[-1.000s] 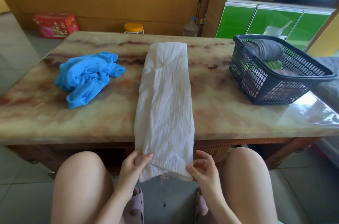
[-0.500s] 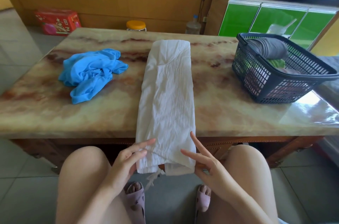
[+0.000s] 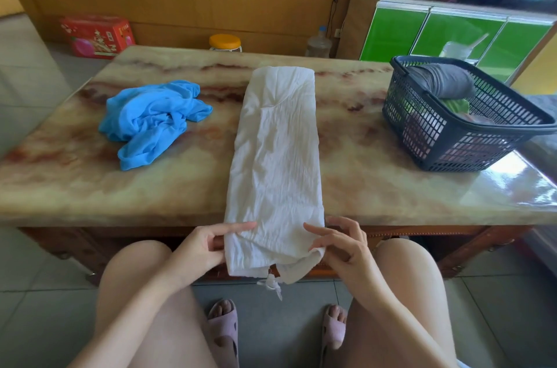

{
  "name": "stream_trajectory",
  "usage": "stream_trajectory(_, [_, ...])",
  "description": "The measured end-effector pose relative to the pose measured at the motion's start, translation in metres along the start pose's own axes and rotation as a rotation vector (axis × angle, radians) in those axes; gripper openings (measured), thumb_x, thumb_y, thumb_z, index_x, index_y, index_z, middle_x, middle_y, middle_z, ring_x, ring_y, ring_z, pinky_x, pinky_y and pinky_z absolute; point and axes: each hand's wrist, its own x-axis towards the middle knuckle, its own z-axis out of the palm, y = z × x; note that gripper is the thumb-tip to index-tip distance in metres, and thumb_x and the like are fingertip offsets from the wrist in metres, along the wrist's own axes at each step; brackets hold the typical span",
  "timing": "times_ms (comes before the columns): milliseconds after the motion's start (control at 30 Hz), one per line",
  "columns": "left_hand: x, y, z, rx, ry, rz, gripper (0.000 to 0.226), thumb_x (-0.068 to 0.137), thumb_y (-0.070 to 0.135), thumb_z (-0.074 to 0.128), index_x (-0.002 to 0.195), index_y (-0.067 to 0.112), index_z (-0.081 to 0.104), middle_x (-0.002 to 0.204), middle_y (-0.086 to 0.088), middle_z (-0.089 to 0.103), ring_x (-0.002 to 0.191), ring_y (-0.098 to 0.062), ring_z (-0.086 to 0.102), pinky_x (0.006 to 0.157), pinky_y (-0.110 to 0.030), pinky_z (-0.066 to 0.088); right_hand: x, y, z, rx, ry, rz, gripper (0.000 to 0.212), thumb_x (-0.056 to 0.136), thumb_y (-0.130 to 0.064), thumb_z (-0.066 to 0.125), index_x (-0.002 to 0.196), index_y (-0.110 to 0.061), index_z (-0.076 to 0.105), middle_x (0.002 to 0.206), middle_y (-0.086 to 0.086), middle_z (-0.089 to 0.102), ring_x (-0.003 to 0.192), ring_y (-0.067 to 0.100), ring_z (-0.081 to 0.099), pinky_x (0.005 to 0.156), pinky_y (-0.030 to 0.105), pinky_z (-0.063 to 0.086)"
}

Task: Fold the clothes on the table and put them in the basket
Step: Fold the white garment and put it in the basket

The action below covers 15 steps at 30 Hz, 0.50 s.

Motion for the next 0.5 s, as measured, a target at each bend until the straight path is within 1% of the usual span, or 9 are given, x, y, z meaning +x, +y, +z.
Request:
stream_trajectory(33, [0.002,-0.001,0.0,-0.003,0.041,0.025,0.05,0.085,-0.012,0.057,0.106,0.031,0.073,0.115,0.009,0.068,0.112,-0.008,0.061,0.093,-0.018,0.048,0.0,-0.002,0.0,0.041,-0.012,0.044,0.033,0.085,-0.011,0.069,0.096,-0.042,0.07,0.128,-0.031,0.048,0.127,0.007,0.034,0.1,0.043,0.041])
stream_trajectory(100, [0.007,-0.005,-0.001,0.114,0.11,0.095,0.04,0.084,-0.001,0.063,0.091,0.036,0.076,0.111,0.012,0.063,0.11,-0.003,0.059,0.096,-0.018,0.045,0.002,-0.004,-0.001,0.052,-0.008,0.056,0.042,0.086,-0.007,0.067,0.102,-0.046,0.068,0.129,-0.029,0.046,0.132,0.007,0.032,0.104,0.04,0.04])
stream_trajectory(167, [0.012,-0.013,-0.004,0.278,0.182,0.166,0.049,0.083,-0.004,0.065,0.081,0.043,0.075,0.104,0.011,0.049,0.106,-0.001,0.053,0.093,-0.016,0.043,0.006,-0.006,-0.002,0.027,-0.017,0.028,0.042,0.09,-0.009,0.063,0.104,-0.048,0.066,0.129,-0.029,0.049,0.134,-0.002,0.029,0.109,0.033,0.033])
stream_trajectory(233, [0.015,-0.017,-0.004,0.419,0.264,0.273,0.049,0.081,0.003,0.07,0.079,0.051,0.072,0.113,0.009,0.04,0.11,-0.001,0.044,0.095,-0.015,0.038,0.008,-0.011,-0.002,0.08,-0.03,0.034,0.035,0.093,-0.012,0.058,0.104,-0.045,0.066,0.123,-0.027,0.057,0.129,-0.016,0.028,0.106,0.019,0.03])
stream_trajectory(300, [0.019,-0.015,-0.004,0.526,0.309,0.369,0.024,0.08,0.029,0.069,0.083,0.052,0.071,0.132,0.011,0.035,0.123,0.0,0.034,0.102,-0.011,0.026,0.01,-0.018,-0.002,0.179,-0.036,0.109,0.031,0.094,-0.011,0.057,0.104,-0.039,0.066,0.116,-0.004,0.067,0.119,-0.029,0.029,0.095,0.004,0.031])
stream_trajectory(333, [0.02,-0.012,-0.005,0.53,0.305,0.388,0.013,0.08,0.037,0.066,0.085,0.047,0.072,0.14,0.012,0.033,0.131,0.002,0.027,0.105,-0.009,0.02,0.011,-0.02,-0.002,0.207,-0.035,0.13,0.026,0.093,-0.013,0.057,0.105,-0.035,0.065,0.107,0.005,0.07,0.114,-0.031,0.032,0.093,0.002,0.03])
stream_trajectory(367, [0.021,-0.01,-0.007,0.511,0.286,0.397,0.01,0.082,0.038,0.067,0.086,0.041,0.075,0.145,0.014,0.033,0.137,0.001,0.022,0.108,-0.009,0.016,0.013,-0.023,-0.002,0.214,-0.028,0.125,0.021,0.092,-0.018,0.058,0.103,-0.034,0.066,0.094,0.009,0.072,0.11,-0.029,0.039,0.098,0.003,0.028])
stream_trajectory(433, [0.025,-0.005,-0.008,0.505,0.239,0.413,0.012,0.085,0.034,0.065,0.089,0.033,0.076,0.141,0.02,0.044,0.141,-0.005,0.021,0.115,-0.02,0.011,0.016,-0.025,-0.003,0.231,-0.009,0.096,0.014,0.09,-0.026,0.057,0.093,-0.035,0.067,0.08,0.005,0.074,0.094,-0.009,0.06,0.111,0.021,0.026])
stream_trajectory(500, [0.029,-0.003,-0.01,0.516,0.21,0.427,0.02,0.085,0.039,0.057,0.093,0.034,0.075,0.126,0.026,0.057,0.137,0.0,0.03,0.119,-0.034,0.008,0.02,-0.024,-0.004,0.29,0.01,0.102,0.019,0.092,-0.016,0.057,0.087,-0.033,0.064,0.079,-0.008,0.074,0.081,-0.002,0.066,0.108,0.031,0.033])
